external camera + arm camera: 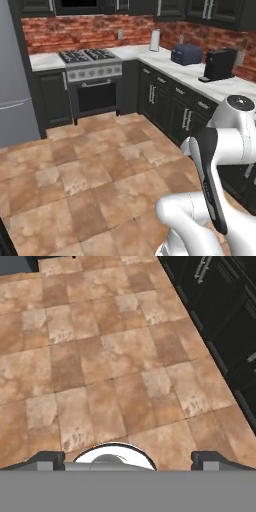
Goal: Pick up the bowls from the cabinet and place each bowl in front of a stool on the dining counter.
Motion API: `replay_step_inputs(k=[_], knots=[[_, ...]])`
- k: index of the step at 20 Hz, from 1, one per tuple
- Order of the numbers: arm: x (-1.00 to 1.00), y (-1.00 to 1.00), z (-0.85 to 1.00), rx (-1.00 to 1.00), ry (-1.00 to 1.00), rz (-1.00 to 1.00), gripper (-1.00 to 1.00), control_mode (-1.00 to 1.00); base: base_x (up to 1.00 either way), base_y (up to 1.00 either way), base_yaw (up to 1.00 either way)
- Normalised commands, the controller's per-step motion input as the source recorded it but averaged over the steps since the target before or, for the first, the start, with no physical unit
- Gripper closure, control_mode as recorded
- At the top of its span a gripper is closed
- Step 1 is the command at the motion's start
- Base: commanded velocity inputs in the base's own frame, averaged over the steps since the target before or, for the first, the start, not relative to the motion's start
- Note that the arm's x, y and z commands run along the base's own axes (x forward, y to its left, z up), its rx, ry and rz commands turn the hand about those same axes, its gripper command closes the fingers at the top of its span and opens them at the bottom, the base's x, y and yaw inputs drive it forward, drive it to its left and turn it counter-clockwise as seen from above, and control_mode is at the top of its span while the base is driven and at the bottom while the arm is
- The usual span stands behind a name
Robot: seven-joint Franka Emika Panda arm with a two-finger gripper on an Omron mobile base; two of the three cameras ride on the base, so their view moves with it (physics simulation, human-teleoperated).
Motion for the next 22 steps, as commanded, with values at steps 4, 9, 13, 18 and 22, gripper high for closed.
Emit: replay_step_inputs(k=[4,9,13,18,22], knots=[[0.00,0.00,0.00,0.00,0.00,0.00,-1.00,1.00,1.00,0.08,-0.07],[0.00,0.00,0.00,0.00,0.00,0.00,-1.00,1.00,1.00,0.09,-0.09],[0.00,0.00,0.00,0.00,0.00,0.00,-1.00,1.00,1.00,0.11,-0.09],[0.00,0.00,0.00,0.00,0.00,0.00,-1.00,1.00,1.00,0.05,-0.11],[0.00,0.00,0.00,0.00,0.00,0.00,-1.00,1.00,1.00,0.00,-0.16]])
